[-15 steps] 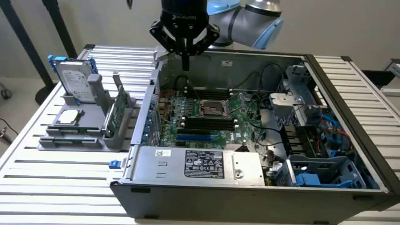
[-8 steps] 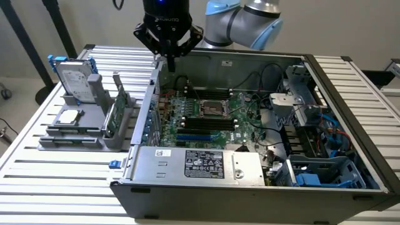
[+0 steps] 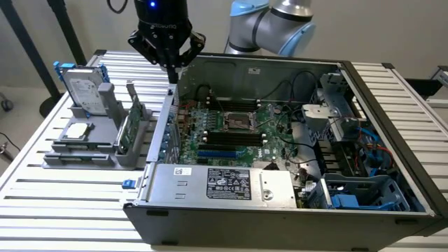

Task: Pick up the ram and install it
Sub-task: 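Reach for the ram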

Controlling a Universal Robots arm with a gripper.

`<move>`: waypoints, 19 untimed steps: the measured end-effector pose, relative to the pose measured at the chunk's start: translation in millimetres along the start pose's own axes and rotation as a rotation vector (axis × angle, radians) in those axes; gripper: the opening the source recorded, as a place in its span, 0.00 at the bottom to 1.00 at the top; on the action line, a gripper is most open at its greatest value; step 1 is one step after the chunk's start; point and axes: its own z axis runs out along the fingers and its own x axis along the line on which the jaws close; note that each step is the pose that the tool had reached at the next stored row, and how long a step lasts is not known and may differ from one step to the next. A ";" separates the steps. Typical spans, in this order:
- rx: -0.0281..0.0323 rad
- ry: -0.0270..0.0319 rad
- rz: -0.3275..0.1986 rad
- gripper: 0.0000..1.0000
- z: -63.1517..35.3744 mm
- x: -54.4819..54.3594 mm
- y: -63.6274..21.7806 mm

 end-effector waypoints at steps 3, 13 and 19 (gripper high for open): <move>0.0007 0.0000 0.000 0.11 2.1 13.5 -1.1; 0.0046 -0.0003 0.000 0.11 7.4 58.9 -4.6; 0.0070 -0.0004 0.000 0.11 10.7 86.1 -6.7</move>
